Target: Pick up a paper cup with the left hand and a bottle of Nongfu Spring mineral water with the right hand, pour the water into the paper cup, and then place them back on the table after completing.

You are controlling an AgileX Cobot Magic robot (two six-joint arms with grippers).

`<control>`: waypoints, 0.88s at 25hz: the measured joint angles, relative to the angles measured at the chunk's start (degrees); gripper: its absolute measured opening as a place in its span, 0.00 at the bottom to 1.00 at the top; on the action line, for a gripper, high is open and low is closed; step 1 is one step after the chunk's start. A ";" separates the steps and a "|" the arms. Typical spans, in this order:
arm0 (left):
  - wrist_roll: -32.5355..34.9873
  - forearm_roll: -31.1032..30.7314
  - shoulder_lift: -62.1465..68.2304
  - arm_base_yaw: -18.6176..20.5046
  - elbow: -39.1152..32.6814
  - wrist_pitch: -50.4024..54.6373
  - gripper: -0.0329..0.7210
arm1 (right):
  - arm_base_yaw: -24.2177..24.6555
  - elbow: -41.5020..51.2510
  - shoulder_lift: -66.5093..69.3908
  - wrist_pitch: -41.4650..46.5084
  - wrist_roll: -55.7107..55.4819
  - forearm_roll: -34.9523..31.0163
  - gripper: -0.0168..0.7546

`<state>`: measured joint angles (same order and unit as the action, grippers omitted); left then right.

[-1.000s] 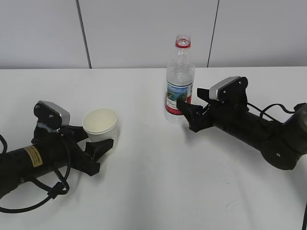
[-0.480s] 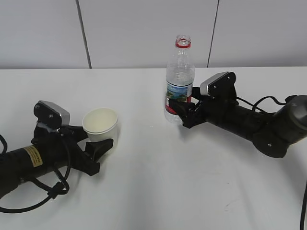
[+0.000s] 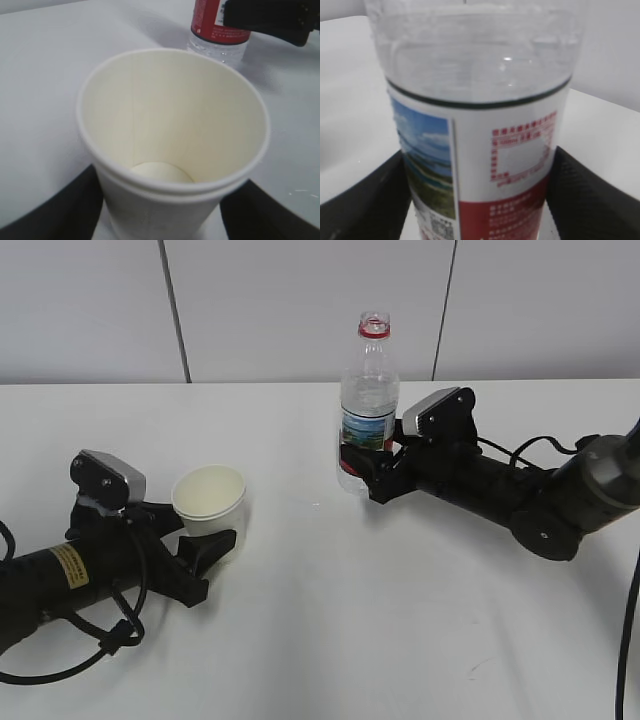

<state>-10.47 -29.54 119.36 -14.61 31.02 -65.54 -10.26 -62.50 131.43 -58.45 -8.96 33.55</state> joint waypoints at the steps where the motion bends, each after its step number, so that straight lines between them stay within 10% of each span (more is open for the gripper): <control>1: 0.00 0.00 0.00 0.00 0.00 0.00 0.63 | 0.00 0.00 0.00 0.00 0.00 -0.23 0.77; 9: 0.00 0.00 0.00 0.00 0.00 0.00 0.63 | -0.22 0.00 0.04 0.12 0.19 -2.33 0.59; 22: -1.71 -1.10 -3.82 0.00 0.00 1.90 0.63 | -0.22 0.00 -1.38 0.89 5.47 0.46 0.55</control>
<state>-12.18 -30.64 115.53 -14.61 31.02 -63.64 -10.48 -62.50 130.04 -57.56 -3.49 34.00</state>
